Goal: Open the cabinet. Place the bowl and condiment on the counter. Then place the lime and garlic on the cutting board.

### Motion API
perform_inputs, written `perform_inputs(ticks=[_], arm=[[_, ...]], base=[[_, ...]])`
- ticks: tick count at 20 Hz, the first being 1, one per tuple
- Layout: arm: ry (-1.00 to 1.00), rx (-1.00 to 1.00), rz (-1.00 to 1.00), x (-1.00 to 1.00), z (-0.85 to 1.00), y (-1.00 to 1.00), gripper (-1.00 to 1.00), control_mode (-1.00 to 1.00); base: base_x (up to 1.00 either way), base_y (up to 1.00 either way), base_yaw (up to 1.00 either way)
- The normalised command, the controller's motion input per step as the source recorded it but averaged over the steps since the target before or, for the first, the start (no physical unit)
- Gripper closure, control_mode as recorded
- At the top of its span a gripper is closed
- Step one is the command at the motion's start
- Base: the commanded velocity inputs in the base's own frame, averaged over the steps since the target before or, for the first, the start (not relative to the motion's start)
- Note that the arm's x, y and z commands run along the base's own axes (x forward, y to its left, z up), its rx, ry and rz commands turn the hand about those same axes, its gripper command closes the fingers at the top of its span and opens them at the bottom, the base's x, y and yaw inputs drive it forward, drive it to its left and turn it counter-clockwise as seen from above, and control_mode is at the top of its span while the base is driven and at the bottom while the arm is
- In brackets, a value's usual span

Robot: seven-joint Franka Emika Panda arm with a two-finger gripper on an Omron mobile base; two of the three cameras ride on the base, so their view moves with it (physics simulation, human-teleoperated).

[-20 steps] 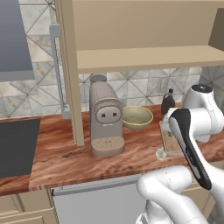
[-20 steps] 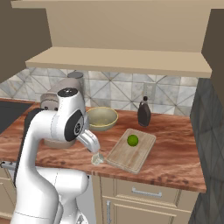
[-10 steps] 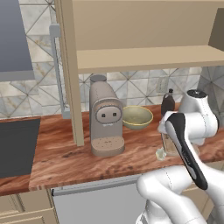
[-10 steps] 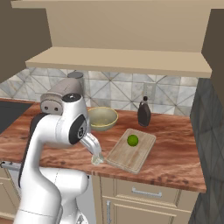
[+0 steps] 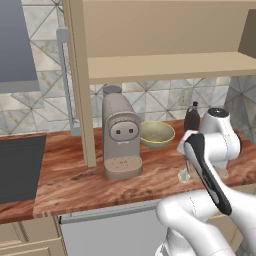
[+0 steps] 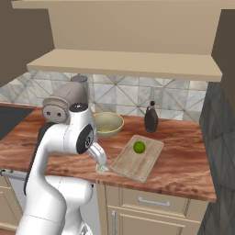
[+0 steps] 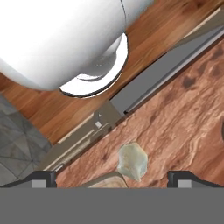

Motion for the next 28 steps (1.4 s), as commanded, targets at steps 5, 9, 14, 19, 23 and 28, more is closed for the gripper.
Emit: perform_inputs(ticks=[5, 9, 14, 19, 23, 28], arm=[[0.00, 0.00, -0.03, 0.10, -0.16, 0.00, -1.00, -1.00], [0.00, 0.00, 0.00, 0.04, -0.13, -0.01, -1.00, -1.00], [0.00, 0.00, 0.00, 0.10, -0.19, 0.00, -1.00, -1.00], [0.00, 0.00, 0.00, 0.07, -0.20, 0.00, -1.00, -1.00], [0.00, 0.00, 0.00, 0.07, -0.19, -0.05, -1.00, -1.00], [0.00, 0.00, 0.00, 0.05, -0.16, -0.06, -1.00, -1.00]], base=[[0.00, 0.00, 0.00], [0.00, 0.00, 0.00], [0.00, 0.00, 0.00], [0.00, 0.00, 0.00], [0.00, 0.00, 0.00], [0.00, 0.00, 0.00]])
